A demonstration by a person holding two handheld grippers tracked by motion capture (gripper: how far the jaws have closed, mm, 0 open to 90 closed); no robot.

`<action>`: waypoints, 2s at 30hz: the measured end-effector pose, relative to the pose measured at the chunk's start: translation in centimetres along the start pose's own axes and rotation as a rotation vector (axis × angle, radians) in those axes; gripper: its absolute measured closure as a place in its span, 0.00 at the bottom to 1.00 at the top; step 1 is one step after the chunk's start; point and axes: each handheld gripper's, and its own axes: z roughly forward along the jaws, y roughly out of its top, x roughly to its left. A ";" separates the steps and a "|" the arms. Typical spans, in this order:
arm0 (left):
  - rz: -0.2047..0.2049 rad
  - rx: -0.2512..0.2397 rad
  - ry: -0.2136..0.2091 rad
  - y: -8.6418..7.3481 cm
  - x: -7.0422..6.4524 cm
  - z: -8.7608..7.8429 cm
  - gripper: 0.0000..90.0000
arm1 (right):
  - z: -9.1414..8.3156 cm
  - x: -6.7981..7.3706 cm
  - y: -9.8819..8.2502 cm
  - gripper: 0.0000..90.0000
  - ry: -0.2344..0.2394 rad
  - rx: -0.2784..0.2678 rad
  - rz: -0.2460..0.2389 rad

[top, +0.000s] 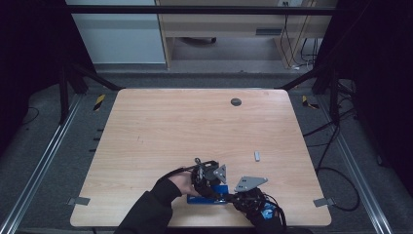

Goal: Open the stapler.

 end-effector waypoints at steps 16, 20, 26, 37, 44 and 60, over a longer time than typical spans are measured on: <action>-0.015 -0.090 0.035 -0.5 -0.5 -0.3 0.73 | 0.0 -0.2 -0.2 1.00 0.014 -0.010 0.031; -0.026 -0.114 0.038 -1.0 -0.6 -0.3 0.73 | 0.0 -0.2 -0.2 1.00 0.019 -0.009 0.034; -0.035 -0.141 0.049 -1.4 -0.8 -0.3 0.74 | 0.1 -0.2 -0.1 1.00 0.024 -0.009 0.036; -0.054 -0.268 0.028 -2.2 -0.6 -2.0 0.74 | 0.1 -0.3 -0.1 1.00 0.036 -0.013 0.037; -0.025 -0.238 0.093 -2.7 -0.8 -2.3 0.73 | 1.1 0.5 -0.2 1.00 0.000 0.088 -0.019; -0.035 -0.235 0.068 -3.4 -0.5 -1.1 0.73 | 0.8 -0.5 0.3 1.00 0.022 -0.035 -0.017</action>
